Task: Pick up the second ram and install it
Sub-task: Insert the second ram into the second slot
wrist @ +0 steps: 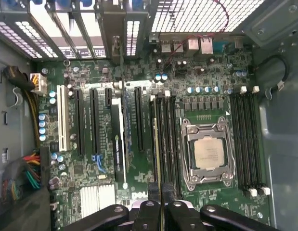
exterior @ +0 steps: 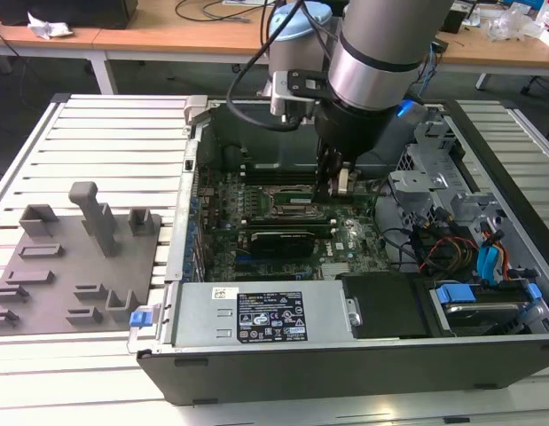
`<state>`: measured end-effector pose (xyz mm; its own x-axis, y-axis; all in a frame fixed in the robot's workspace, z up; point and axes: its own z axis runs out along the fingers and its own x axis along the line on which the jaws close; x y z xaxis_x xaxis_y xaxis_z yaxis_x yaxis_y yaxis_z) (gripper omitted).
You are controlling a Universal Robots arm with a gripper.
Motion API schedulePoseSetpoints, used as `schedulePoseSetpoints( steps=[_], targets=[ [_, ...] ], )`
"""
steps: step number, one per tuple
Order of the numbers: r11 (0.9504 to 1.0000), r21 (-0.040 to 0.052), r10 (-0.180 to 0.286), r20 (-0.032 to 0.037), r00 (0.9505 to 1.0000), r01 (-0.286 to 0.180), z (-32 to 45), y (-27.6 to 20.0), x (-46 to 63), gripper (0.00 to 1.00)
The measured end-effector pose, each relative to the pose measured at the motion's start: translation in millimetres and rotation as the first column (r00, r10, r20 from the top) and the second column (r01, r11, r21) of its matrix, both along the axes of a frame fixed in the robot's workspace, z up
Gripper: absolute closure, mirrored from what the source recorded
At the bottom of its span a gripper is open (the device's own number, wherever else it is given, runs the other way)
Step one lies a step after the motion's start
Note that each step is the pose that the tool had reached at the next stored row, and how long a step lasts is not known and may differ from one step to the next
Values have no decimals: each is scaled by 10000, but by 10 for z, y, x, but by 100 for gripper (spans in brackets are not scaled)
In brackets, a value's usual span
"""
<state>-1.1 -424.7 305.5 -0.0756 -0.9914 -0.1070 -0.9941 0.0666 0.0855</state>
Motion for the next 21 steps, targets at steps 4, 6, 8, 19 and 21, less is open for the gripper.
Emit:
schedulePoseSetpoints(
  steps=[4, 6, 8, 19, 21],
  targets=[
    [10000, -1, 1, -1, 10000, -1, -82, 109, -97, 87],
    [10000, 0, 2, 0, 10000, -2, -146, 155, -146, 87],
    [10000, 1, 0, 0, 10000, 0, -203, 193, -192, 87],
    [10000, -94, 3, 0, 10000, -3, -536, 318, -300, 87],
    [9999, -117, 20, 0, 10000, -20, -591, 321, -300, 87]
  ],
)
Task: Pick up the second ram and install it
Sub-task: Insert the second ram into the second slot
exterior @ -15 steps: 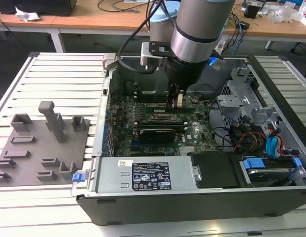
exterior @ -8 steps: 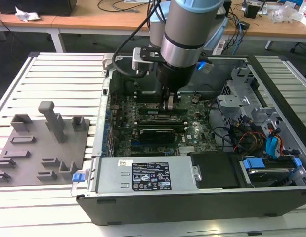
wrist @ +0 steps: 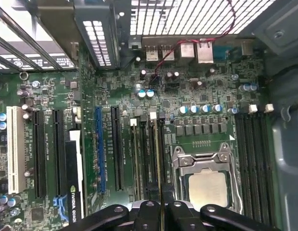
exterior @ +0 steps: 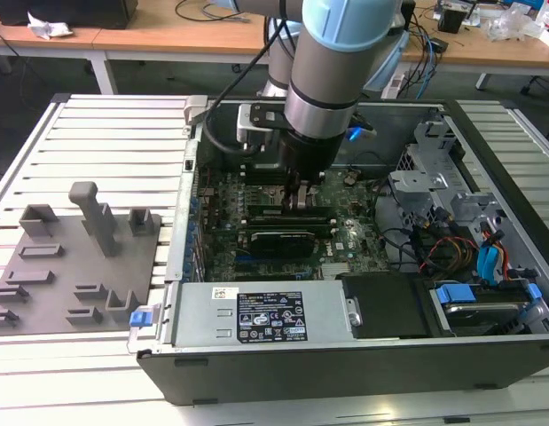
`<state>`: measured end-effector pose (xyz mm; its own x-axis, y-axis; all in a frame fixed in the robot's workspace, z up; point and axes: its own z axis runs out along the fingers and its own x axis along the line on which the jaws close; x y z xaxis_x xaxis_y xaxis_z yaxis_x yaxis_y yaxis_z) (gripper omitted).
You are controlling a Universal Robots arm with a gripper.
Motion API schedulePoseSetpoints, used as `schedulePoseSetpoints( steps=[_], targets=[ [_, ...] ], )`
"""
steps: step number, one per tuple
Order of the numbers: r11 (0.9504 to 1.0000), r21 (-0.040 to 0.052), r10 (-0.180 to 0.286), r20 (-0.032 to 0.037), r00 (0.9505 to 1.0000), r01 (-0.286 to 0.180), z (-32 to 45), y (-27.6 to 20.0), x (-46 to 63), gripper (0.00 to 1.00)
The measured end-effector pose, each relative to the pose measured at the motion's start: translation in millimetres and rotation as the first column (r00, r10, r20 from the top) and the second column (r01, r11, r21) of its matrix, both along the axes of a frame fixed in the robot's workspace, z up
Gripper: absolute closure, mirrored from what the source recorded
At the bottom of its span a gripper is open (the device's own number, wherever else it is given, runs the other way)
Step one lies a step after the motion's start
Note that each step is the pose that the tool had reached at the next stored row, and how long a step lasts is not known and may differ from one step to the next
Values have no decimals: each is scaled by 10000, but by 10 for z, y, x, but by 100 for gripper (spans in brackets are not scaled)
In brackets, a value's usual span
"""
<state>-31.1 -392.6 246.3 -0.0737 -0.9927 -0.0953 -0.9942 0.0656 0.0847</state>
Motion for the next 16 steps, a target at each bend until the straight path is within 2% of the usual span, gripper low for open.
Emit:
schedulePoseSetpoints(
  steps=[2, 7, 12, 16],
  targets=[
    [10000, -17, 16, -1, 10000, -16, -43, 8, -1, 87],
    [9998, -185, 84, -2, 10000, -84, -112, 47, 12, 87],
    [9998, -194, 106, -3, 9999, -106, -142, 71, 16, 87],
    [9996, -255, 105, -1, 9999, -105, -150, 71, 16, 87]
  ],
)
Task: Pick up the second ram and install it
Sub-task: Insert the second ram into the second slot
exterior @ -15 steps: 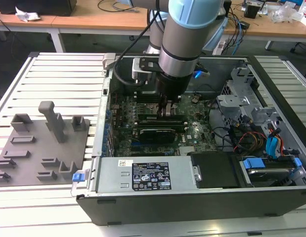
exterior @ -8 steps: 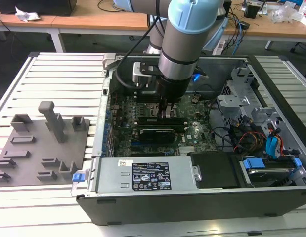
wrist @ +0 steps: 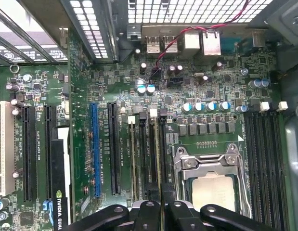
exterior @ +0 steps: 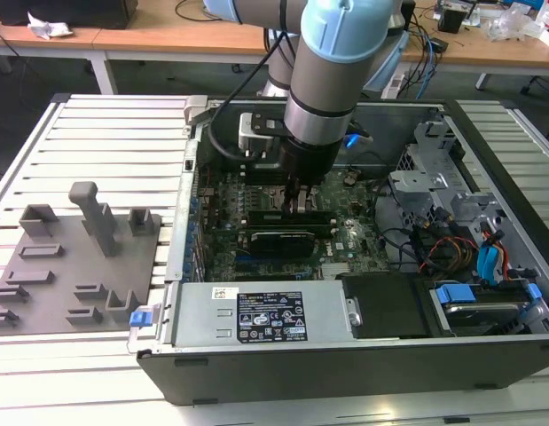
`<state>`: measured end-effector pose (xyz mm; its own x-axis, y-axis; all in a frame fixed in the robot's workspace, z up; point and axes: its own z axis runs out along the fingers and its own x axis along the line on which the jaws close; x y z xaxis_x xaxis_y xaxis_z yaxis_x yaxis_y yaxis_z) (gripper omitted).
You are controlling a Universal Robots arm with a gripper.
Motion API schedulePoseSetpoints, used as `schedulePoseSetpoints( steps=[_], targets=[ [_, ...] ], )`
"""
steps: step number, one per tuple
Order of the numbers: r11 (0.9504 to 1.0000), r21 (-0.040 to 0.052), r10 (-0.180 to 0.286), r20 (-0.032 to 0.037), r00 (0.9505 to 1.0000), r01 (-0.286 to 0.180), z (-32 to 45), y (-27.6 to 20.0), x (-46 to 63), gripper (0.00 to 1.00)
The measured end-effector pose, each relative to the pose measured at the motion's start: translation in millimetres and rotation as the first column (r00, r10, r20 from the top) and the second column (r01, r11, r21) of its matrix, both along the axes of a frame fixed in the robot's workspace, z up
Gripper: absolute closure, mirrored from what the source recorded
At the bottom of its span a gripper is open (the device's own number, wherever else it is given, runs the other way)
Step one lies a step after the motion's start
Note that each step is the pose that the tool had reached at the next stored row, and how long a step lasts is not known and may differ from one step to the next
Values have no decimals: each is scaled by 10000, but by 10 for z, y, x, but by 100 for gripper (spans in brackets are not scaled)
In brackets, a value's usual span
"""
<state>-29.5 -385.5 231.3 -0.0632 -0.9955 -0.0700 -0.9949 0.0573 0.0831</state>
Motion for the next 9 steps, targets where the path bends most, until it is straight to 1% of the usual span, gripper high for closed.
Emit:
schedulePoseSetpoints(
  steps=[2, 4, 6, 9],
  targets=[
    [10000, -22, 1, 3, 10000, -1, 6, 1, 0, 87],
    [10000, -24, 1, 3, 10000, -1, 4, 2, 0, 87],
    [10000, -25, 1, -4, 10000, -1, -23, 16, 1, 87],
    [10000, -25, 8, -11, 10000, -8, -30, 20, 18, 87]
  ],
)
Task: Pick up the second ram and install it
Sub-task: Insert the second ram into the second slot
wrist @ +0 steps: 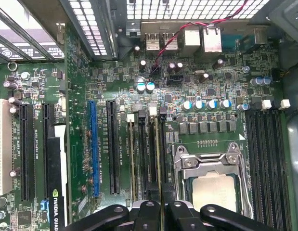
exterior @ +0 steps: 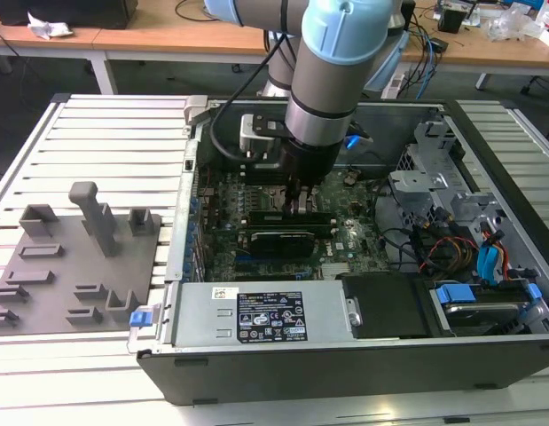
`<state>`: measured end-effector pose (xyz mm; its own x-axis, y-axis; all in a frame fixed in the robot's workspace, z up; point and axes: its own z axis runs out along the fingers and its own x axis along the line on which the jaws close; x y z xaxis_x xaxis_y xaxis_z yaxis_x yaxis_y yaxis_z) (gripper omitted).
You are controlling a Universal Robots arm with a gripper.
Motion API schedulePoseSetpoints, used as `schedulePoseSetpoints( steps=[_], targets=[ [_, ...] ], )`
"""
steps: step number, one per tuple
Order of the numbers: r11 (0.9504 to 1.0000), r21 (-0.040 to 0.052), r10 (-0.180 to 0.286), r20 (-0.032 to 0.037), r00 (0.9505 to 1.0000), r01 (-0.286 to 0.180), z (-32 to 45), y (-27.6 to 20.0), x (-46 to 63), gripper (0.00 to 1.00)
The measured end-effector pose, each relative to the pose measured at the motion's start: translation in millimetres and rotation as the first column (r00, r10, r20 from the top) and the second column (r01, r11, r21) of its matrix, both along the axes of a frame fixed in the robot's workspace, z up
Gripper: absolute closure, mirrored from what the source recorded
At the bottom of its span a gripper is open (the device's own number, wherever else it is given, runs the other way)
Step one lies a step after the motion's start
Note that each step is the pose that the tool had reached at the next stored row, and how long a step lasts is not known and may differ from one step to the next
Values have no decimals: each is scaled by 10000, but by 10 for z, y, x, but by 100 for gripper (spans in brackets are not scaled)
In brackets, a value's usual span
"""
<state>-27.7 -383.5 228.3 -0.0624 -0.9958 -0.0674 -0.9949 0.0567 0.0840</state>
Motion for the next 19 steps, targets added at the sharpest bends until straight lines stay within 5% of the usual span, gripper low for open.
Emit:
schedulePoseSetpoints(
  steps=[19],
  targets=[
    [9999, -18, 163, -3, 9999, -163, -33, -2, 2, 87]
  ],
)
